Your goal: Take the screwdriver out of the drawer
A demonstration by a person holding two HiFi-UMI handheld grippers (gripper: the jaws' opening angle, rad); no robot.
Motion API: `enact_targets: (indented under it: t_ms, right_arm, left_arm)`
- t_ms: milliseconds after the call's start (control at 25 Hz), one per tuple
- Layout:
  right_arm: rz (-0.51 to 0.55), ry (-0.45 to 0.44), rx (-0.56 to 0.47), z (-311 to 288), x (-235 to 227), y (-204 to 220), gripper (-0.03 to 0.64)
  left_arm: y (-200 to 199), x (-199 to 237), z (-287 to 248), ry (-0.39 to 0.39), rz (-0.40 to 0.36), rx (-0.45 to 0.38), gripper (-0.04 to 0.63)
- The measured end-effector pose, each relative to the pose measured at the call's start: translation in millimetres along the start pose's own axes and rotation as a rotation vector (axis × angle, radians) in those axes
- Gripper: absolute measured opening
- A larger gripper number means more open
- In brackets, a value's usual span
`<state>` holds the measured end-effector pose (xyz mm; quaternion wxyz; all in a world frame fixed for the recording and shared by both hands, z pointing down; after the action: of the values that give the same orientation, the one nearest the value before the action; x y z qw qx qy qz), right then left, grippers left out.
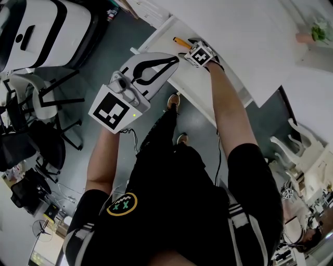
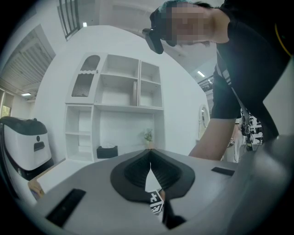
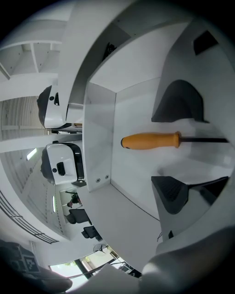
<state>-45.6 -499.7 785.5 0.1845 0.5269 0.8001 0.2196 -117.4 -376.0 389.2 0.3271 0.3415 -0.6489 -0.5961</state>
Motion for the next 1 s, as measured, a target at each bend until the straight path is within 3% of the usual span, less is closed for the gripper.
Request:
enact_targets:
  t_ms: [280, 720, 880, 1000]
  right_arm:
    - [0.039, -0.004, -0.024, 4, 7, -6, 0.362]
    - [0.121, -0.027, -0.002, 7, 21, -6, 0.11]
    - [0.096, -0.027, -0.001, 6, 23, -6, 0.104]
    - [0.008, -0.026, -0.022, 6, 21, -3, 0.104]
  left_arm:
    - [0, 0, -2, -0.004, 0.006, 0.003, 0.02]
    - [-4, -6, -9, 0.002, 0.004, -0.003, 0.02]
    - [-4, -7, -7, 0.001, 0.001, -0.002, 0.02]
    - [-5, -8, -5, -0.001, 0.002, -0.002, 0.02]
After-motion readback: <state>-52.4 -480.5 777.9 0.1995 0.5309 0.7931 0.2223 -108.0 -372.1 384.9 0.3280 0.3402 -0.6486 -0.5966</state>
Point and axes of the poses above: the fingertips, and each gripper's own axes: z backward along the fingers, x to its left, y out of its underside, the point moved 4 cm from there along z, backward along the fingers, and after that the axes turned 1 degree about z, right-handed, at the moved point
